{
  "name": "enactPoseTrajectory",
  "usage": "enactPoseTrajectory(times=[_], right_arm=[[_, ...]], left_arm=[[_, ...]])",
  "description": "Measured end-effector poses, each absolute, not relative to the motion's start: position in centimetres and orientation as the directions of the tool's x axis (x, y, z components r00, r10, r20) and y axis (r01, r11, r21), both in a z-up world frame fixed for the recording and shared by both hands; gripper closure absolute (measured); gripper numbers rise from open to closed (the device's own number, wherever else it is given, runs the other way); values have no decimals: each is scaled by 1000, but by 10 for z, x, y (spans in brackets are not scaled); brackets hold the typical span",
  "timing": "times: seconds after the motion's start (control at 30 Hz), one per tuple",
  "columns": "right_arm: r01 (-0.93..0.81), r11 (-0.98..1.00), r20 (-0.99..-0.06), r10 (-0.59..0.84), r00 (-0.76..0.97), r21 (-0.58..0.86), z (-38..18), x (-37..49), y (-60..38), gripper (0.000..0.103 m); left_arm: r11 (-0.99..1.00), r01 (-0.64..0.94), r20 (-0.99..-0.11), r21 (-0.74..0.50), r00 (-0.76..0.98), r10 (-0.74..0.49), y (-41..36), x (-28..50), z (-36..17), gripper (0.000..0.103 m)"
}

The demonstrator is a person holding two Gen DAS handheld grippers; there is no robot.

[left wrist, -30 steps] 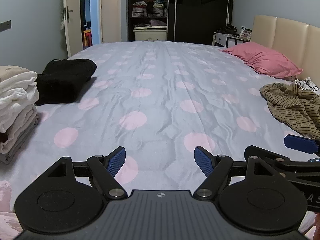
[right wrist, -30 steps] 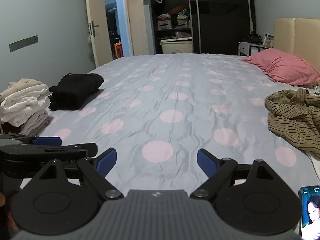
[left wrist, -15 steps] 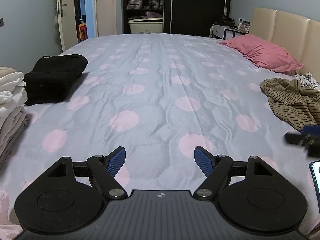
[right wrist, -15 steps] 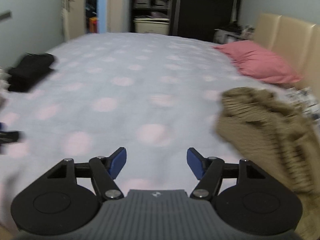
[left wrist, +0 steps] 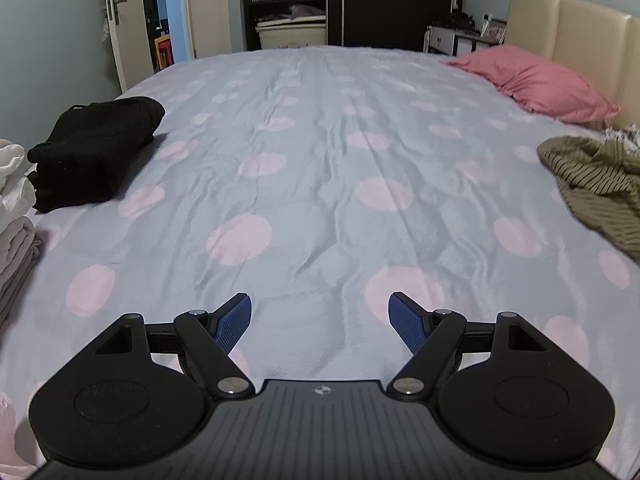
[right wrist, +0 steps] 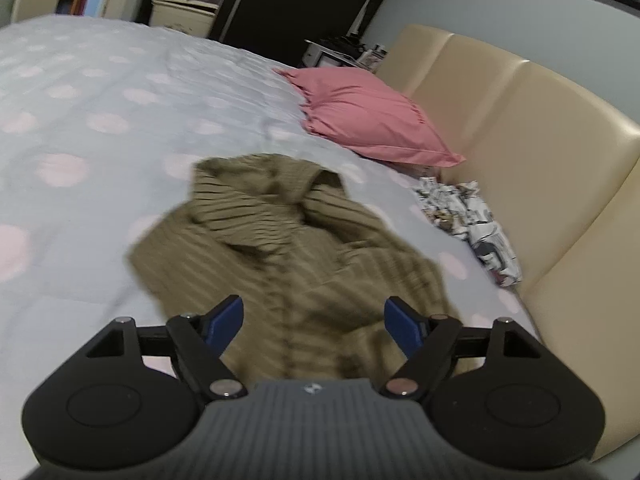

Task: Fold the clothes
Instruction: 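Reach the right gripper to the olive striped shirt and grasp it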

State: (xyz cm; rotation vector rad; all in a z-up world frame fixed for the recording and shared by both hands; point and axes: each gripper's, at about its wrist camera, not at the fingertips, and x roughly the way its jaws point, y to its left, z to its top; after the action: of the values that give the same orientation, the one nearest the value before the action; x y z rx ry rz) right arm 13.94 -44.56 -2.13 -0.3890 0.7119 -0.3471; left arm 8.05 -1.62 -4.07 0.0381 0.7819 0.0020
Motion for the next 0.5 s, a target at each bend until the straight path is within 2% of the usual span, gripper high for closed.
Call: enactPoseTrajectory(times=[0.1, 0.17, 0.2, 0.23, 0.27, 0.37, 0.5], right_arm=[[183, 851, -564, -472, 678, -493, -32, 155, -457, 27], [182, 856, -590, -472, 655, -483, -38, 163, -463, 65], [187, 858, -594, -474, 650, -479, -39, 164, -465, 70], [194, 859, -595, -475, 648, -475, -38, 165, -467, 81], [192, 861, -599, -472, 647, -471, -38, 165, -466, 86], [164, 875, -613, -442, 655, -456, -34, 163, -457, 94], [83, 902, -634, -361, 684, -424, -22, 152, -427, 94]], left_arm=[[999, 12, -719, 47, 695, 25, -16, 85, -48, 28], [999, 12, -726, 53, 687, 30, -16, 87, -53, 28], [998, 12, -729, 56, 684, 32, -15, 88, -54, 28], [998, 12, -732, 59, 680, 35, -15, 89, -56, 28], [998, 11, -735, 60, 677, 36, -15, 89, -58, 28], [998, 9, -741, 54, 671, 34, -14, 91, -60, 28], [999, 18, -733, 46, 680, 21, -15, 89, -56, 28]])
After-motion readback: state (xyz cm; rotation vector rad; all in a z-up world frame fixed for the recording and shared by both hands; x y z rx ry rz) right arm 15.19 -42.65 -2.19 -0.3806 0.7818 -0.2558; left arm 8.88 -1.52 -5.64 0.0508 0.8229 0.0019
